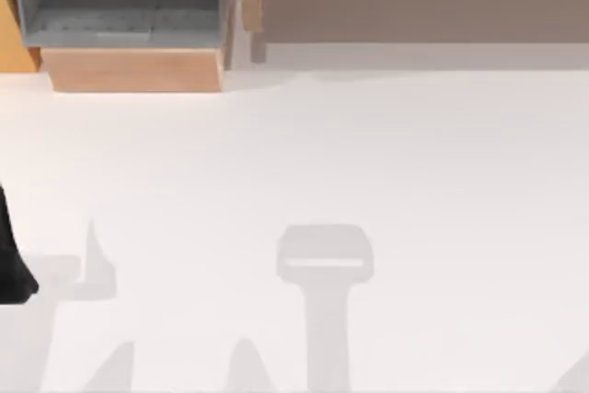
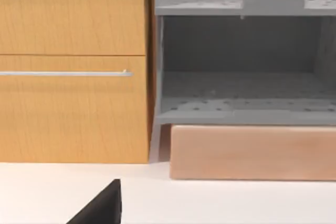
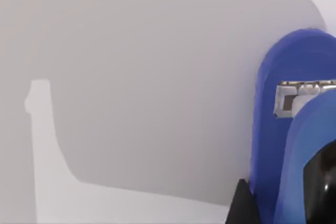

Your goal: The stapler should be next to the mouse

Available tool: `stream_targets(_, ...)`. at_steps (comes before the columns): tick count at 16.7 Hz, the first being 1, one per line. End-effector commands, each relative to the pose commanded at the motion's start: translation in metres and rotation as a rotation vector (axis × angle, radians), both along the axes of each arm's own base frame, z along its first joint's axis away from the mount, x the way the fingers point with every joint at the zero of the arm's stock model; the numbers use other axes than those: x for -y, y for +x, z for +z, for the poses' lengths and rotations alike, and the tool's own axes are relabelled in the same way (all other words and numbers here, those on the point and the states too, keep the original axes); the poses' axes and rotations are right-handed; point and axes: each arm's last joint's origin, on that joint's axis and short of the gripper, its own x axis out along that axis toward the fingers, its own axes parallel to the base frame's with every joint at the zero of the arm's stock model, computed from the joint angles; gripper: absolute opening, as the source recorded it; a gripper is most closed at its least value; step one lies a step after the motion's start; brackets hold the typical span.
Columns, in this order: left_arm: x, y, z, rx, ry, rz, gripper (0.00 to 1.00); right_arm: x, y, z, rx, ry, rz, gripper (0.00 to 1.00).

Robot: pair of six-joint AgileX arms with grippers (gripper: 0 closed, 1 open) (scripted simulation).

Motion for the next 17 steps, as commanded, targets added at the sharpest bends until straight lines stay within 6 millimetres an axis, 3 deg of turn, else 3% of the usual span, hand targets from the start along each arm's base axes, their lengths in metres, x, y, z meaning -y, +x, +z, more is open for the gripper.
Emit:
stream_targets(7, 0.000, 0.000, 0.000, 0.000, 0.000, 0.000, 1.00, 0.000, 0.000, 0.002, 0.002, -0.004, 0.001, 0.00)
stream_targets(14, 0.000, 0.000, 0.000, 0.000, 0.000, 0.000, 1.00, 0.000, 0.000, 0.031, 0.000, -0.003, 0.001, 0.00)
stream_targets(17, 0.000, 0.000, 0.000, 0.000, 0.000, 0.000, 1.00, 0.000, 0.000, 0.029, -0.003, -0.001, 0.000, 0.00)
